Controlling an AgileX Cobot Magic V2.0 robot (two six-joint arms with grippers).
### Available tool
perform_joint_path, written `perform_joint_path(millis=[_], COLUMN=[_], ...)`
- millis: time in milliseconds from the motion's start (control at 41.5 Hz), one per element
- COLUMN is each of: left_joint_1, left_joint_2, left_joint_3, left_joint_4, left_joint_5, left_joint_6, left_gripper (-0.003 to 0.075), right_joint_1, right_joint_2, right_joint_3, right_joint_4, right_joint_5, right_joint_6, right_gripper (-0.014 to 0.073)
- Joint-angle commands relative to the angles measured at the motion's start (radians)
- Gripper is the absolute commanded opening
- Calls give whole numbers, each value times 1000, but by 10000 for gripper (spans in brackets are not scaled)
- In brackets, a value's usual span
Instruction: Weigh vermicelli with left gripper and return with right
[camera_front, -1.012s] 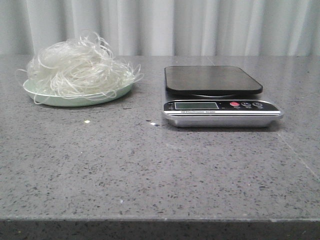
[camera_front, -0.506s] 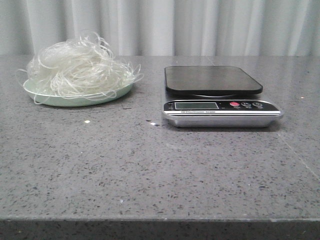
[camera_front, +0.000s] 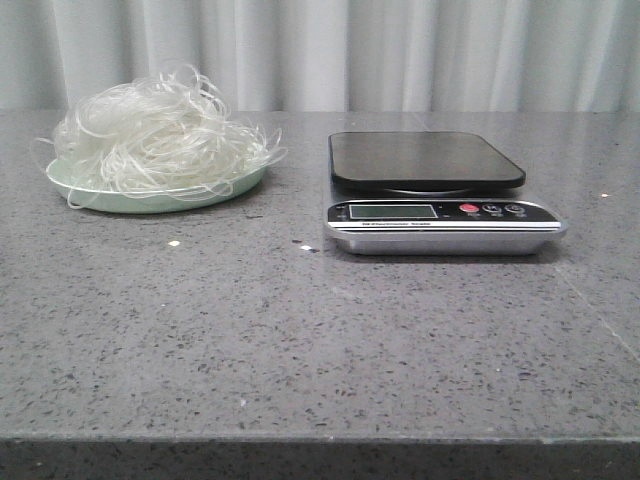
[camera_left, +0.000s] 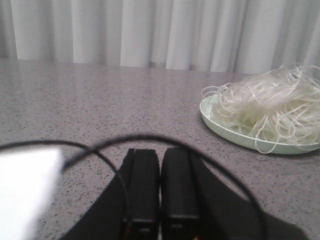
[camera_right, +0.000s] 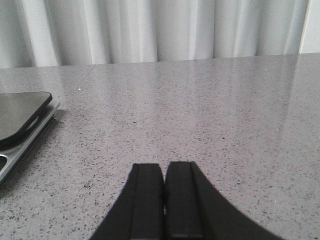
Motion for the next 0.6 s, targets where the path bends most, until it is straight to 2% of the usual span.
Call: perform_joint_path(millis=[0,217,410,578], left_joint_1=[-6,-6,-6,-6], left_joint_2=[-20,-20,-20,9], left_joint_3=[9,9,-16,-181], left_joint_4=[-7,-7,9,169], left_joint_5=[-78,-162,-335,-259], left_joint_6=[-7,-7,-7,-7], left_gripper=[137,137,137,137], right_joint_1=[-8,-8,-8,-8], right_joint_2=[-16,-16,-16,-16], right_joint_3=[-8,-8,-8,-8], right_joint_4=[-2,-2,-2,-2], right_joint_5=[-74,-74,-75,-80], right_joint_6=[-3,-3,-3,-3], right_gripper=[151,151,151,151])
